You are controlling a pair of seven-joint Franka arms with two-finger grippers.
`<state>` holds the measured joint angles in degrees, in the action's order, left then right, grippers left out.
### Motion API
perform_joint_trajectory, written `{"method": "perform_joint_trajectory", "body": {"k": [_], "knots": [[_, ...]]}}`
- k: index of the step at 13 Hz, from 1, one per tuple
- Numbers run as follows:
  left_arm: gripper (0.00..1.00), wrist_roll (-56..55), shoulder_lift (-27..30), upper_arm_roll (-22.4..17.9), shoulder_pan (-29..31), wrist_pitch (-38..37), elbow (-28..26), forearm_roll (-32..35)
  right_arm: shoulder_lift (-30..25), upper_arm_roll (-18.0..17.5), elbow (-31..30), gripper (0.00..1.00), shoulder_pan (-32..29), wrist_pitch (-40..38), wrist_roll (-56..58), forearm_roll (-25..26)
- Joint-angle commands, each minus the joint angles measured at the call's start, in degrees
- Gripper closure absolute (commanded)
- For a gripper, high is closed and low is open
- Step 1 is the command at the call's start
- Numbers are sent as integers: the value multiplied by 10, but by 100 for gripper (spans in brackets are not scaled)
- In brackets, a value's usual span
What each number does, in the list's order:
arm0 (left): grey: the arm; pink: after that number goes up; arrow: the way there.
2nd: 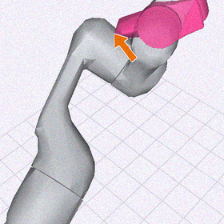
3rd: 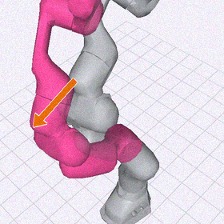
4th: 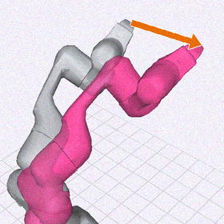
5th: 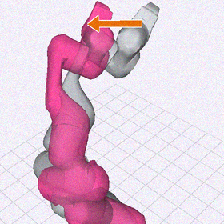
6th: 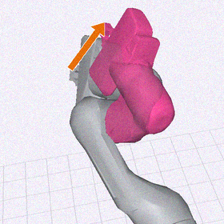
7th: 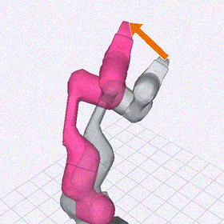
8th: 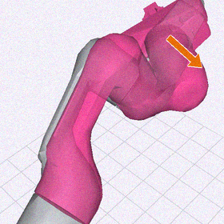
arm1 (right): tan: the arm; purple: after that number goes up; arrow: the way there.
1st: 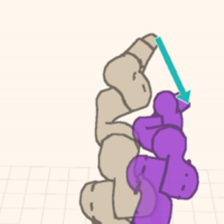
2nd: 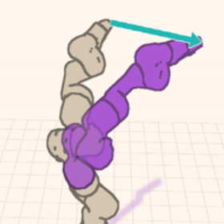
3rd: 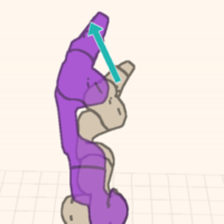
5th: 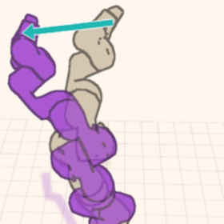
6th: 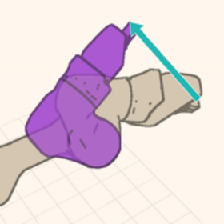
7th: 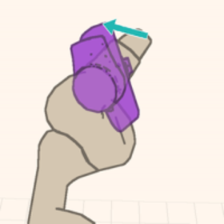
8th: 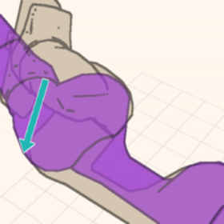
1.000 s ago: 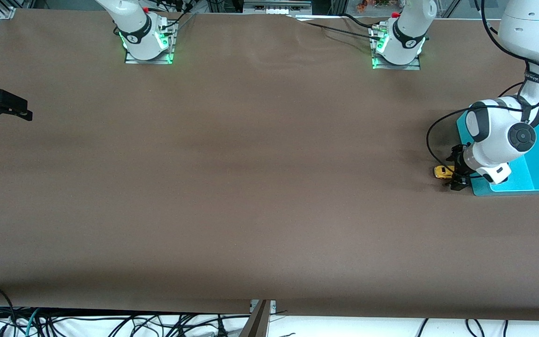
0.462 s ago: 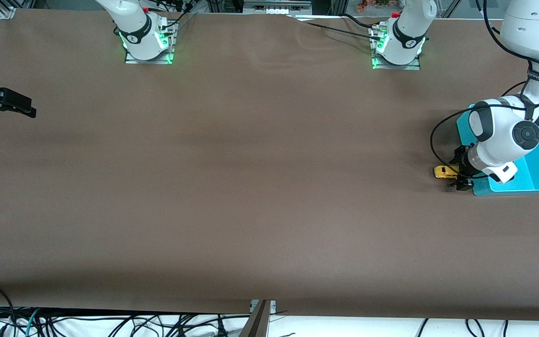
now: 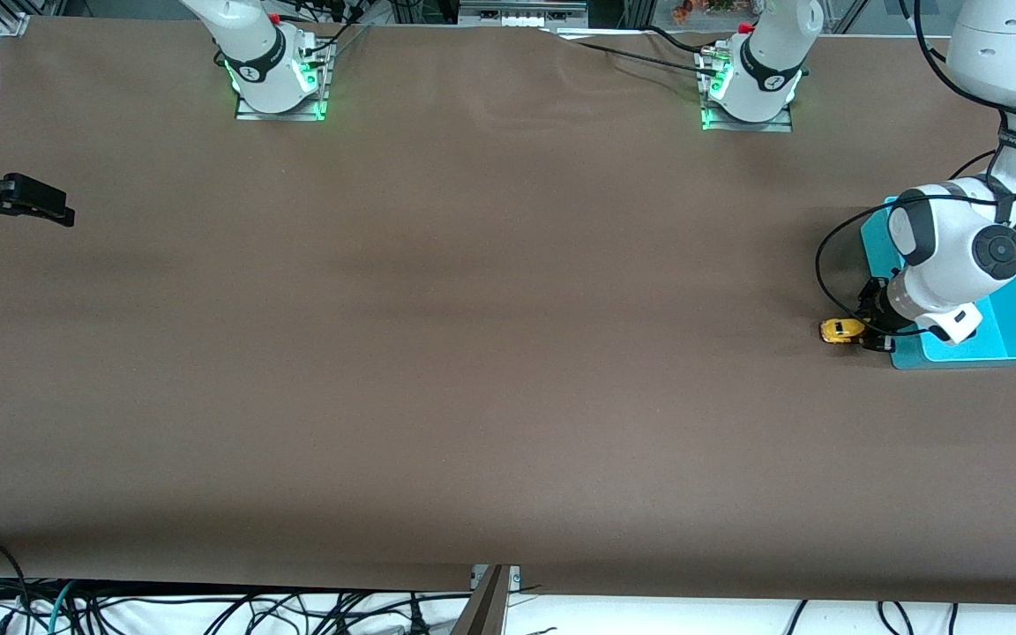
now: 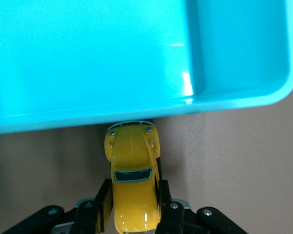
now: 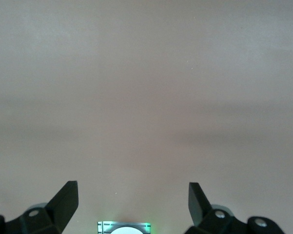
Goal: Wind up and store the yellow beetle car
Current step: 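Lift the car with the left gripper over the cyan bin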
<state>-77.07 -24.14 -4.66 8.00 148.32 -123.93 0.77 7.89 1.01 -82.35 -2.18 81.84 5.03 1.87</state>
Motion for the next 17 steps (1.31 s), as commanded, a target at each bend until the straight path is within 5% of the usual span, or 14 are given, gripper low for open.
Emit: {"method": "perform_joint_trajectory", "body": {"k": [1,7,10,17], "knots": [[100,-48,15,1,-4,-20,32,-4,-5,-1,-4,0,-4,-3,-10,-4],[100,-46,15,3,-13,-355,261,-2,-6,-1,-2,0,-4,-3,-9,-4],[100,4,24,-3,21,-417,274,-1,-6,-1,-1,0,-4,-3,-12,-3],[100,74,19,-1,104,-415,259,56,-6,0,1,0,-5,-3,-13,-4]]}}
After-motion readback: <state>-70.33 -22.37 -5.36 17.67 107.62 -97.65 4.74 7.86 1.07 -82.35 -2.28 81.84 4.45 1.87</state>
